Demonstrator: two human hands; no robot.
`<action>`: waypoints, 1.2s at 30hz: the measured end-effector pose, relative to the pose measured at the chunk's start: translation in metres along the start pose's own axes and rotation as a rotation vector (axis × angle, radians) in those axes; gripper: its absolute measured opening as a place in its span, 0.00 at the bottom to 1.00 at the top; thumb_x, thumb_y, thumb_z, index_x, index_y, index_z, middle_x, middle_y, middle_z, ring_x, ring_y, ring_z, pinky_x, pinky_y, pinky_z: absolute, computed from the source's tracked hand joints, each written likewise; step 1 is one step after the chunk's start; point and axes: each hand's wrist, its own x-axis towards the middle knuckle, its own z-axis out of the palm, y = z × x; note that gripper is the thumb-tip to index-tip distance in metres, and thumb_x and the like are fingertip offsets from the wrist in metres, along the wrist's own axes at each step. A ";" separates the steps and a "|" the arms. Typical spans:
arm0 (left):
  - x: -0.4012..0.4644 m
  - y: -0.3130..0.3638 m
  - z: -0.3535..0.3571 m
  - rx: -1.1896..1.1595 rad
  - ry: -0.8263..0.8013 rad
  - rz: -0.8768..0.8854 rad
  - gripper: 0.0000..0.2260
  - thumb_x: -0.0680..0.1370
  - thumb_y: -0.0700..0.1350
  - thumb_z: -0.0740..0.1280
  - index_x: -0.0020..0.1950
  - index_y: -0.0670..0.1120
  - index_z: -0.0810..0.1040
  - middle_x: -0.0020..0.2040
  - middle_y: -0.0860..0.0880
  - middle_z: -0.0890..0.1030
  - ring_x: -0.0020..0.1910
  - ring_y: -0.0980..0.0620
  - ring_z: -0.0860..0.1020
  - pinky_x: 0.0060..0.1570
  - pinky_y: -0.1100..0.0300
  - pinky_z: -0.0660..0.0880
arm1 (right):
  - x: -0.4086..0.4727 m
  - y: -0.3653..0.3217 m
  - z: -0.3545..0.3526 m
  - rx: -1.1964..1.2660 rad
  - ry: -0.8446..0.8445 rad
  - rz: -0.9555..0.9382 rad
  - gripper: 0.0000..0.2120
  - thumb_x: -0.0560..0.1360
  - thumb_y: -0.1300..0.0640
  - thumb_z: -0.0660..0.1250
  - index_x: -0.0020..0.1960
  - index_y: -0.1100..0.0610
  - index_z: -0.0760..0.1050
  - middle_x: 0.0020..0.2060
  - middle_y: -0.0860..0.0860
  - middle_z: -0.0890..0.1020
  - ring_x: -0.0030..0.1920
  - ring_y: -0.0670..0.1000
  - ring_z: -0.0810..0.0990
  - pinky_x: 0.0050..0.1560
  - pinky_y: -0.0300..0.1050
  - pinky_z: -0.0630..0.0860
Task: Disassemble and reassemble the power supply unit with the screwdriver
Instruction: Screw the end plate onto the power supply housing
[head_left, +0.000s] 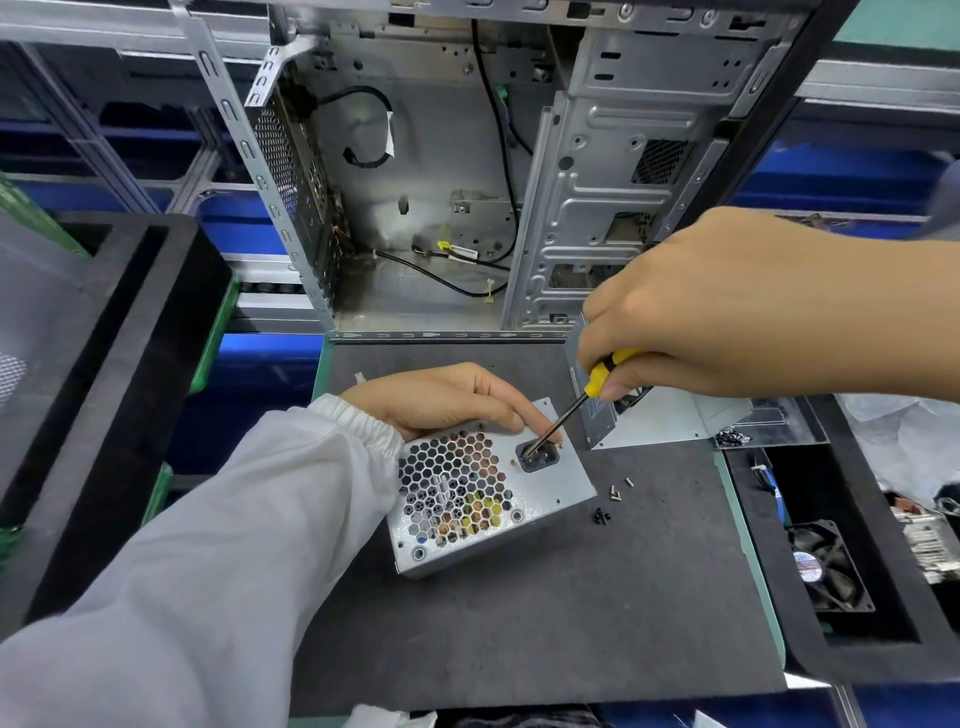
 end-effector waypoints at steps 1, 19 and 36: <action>0.000 0.000 0.000 0.018 -0.005 0.014 0.14 0.81 0.32 0.58 0.64 0.35 0.76 0.51 0.47 0.85 0.49 0.60 0.82 0.49 0.71 0.74 | 0.001 -0.002 0.000 -0.011 0.000 0.002 0.15 0.76 0.35 0.49 0.54 0.37 0.69 0.44 0.40 0.70 0.47 0.48 0.78 0.27 0.39 0.52; 0.003 -0.007 -0.002 0.047 0.052 -0.030 0.14 0.81 0.35 0.60 0.59 0.44 0.83 0.55 0.45 0.84 0.57 0.41 0.78 0.64 0.41 0.69 | 0.012 -0.003 0.006 -0.011 -0.006 -0.006 0.14 0.77 0.36 0.52 0.54 0.39 0.71 0.46 0.40 0.75 0.41 0.48 0.73 0.27 0.39 0.56; 0.002 -0.003 -0.001 0.037 0.017 0.003 0.14 0.81 0.33 0.59 0.61 0.42 0.80 0.51 0.52 0.85 0.54 0.55 0.81 0.57 0.63 0.75 | 0.016 -0.005 0.008 -0.005 -0.009 -0.008 0.13 0.77 0.36 0.54 0.52 0.39 0.72 0.43 0.41 0.75 0.42 0.48 0.77 0.27 0.39 0.56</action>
